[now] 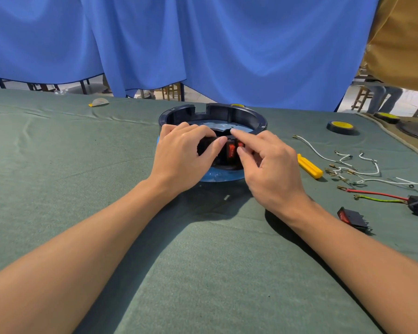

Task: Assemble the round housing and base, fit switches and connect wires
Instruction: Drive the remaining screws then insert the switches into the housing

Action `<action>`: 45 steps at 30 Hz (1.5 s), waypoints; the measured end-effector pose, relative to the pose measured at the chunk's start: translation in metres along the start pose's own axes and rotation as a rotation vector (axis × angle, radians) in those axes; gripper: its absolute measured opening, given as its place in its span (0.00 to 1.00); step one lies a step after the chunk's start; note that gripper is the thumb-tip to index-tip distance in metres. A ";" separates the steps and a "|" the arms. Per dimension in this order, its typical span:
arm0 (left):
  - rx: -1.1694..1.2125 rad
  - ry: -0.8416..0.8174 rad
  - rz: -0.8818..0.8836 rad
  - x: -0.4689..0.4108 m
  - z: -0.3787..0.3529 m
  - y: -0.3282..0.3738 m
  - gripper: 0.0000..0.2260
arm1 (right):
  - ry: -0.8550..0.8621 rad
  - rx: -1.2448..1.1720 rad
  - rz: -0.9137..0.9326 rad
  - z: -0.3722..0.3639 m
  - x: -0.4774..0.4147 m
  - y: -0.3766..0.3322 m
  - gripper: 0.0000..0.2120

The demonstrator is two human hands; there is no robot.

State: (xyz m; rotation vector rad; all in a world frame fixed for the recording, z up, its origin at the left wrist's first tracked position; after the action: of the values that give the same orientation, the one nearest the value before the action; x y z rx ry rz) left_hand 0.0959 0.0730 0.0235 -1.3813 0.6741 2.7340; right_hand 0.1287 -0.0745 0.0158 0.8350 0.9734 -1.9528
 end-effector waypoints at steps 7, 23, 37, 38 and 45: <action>0.025 0.008 0.019 0.000 0.000 0.001 0.22 | 0.024 0.015 -0.033 0.002 -0.002 0.004 0.12; -0.002 0.007 0.070 -0.004 -0.003 0.002 0.20 | 0.012 0.031 -0.075 0.000 -0.004 0.006 0.10; 0.042 -0.019 -0.012 -0.002 -0.003 -0.003 0.16 | -0.288 -0.040 0.016 0.000 -0.034 0.015 0.11; 0.028 -0.010 -0.019 -0.002 -0.002 -0.002 0.15 | -0.286 -0.049 0.006 0.000 -0.035 0.016 0.11; -0.024 0.002 -0.010 -0.003 -0.002 0.001 0.14 | -0.235 -0.062 -0.009 -0.001 -0.038 0.016 0.09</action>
State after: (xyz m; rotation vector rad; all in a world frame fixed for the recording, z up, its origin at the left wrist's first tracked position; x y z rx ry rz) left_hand 0.0991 0.0718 0.0246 -1.3883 0.6345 2.7423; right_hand 0.1605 -0.0669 0.0410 0.5519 0.8930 -1.9658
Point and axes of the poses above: each hand's wrist, its own x-axis away from the middle knuckle, its own z-axis out of the back of the hand, y = z × x, the point moved 6 cm from there along -x, towards the middle knuckle, and after that the axes turned 7 degrees about z, right-handed, at the moved point
